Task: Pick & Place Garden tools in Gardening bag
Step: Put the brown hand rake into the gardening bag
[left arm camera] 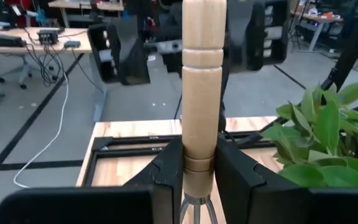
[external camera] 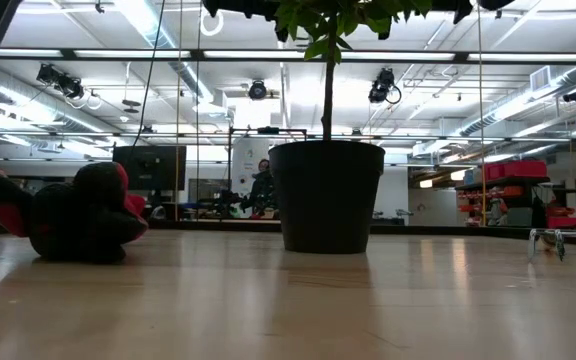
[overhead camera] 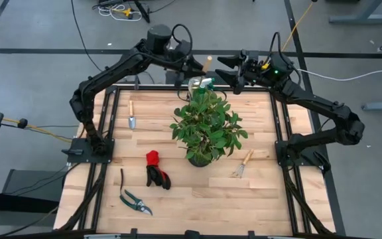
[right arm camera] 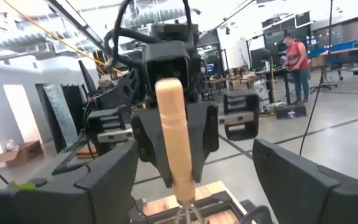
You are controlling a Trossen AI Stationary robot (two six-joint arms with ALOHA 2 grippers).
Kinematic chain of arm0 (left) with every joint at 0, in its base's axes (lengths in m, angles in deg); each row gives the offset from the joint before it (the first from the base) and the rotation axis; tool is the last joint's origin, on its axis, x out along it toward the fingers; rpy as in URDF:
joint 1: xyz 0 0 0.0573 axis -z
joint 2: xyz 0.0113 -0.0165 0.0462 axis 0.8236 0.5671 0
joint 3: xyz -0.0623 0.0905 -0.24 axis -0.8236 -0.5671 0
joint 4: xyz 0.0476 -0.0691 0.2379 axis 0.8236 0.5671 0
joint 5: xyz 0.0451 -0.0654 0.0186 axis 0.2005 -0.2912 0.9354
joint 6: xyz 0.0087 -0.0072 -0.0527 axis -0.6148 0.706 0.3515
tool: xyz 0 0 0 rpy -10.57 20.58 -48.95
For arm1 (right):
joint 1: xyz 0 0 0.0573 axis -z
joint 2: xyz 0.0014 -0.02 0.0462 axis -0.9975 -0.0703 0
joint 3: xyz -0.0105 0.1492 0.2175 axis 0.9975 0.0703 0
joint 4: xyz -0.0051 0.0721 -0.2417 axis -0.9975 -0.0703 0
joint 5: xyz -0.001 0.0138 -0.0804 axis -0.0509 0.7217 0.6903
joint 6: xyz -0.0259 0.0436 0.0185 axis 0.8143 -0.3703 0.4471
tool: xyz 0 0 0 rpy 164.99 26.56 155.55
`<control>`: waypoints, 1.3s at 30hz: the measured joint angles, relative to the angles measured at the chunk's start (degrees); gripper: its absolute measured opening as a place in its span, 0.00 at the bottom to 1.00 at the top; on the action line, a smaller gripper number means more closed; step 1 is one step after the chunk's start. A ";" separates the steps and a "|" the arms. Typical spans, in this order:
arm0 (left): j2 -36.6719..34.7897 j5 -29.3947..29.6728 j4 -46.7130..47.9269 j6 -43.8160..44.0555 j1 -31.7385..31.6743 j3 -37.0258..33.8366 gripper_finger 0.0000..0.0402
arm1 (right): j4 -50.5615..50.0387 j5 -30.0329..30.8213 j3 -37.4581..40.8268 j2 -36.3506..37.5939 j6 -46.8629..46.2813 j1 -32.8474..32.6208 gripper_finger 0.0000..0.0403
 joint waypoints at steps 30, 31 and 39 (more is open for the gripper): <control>5.11 0.81 -8.26 4.56 2.54 0.00 0.19 | 0.77 -0.02 0.00 -1.79 2.40 0.00 0.61; 5.11 0.81 -8.26 4.54 2.54 0.00 0.19 | 0.65 -0.02 -0.02 -1.79 2.40 0.00 0.59; 5.11 0.20 -8.26 4.58 2.52 0.00 0.19 | 0.63 0.00 -0.02 -1.79 2.43 -0.02 0.44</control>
